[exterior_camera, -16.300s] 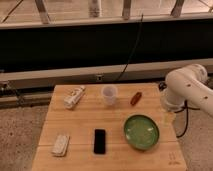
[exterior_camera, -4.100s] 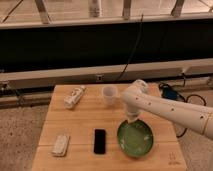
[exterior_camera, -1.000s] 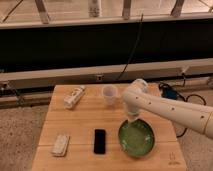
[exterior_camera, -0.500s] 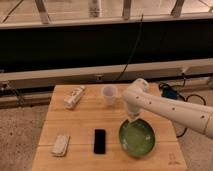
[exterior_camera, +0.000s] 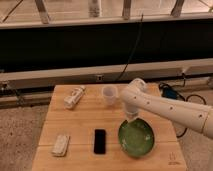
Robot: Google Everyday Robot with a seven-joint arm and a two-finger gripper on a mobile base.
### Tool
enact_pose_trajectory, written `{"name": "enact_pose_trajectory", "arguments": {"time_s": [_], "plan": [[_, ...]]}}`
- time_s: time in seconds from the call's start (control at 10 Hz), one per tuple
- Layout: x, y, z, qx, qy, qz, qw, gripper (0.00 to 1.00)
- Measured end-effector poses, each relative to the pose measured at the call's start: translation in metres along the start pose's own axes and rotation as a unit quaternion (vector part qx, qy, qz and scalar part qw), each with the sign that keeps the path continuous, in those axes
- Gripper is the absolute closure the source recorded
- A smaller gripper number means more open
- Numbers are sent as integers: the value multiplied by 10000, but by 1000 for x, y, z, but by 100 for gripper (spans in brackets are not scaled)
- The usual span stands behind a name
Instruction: Drag the ceramic bowl in a circle
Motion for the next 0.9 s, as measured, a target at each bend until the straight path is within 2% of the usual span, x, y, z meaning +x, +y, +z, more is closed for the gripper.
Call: {"name": "enact_pose_trajectory", "arguments": {"time_s": [0.9], "plan": [[3, -4, 0, -4, -4, -65, 10000, 98]]}}
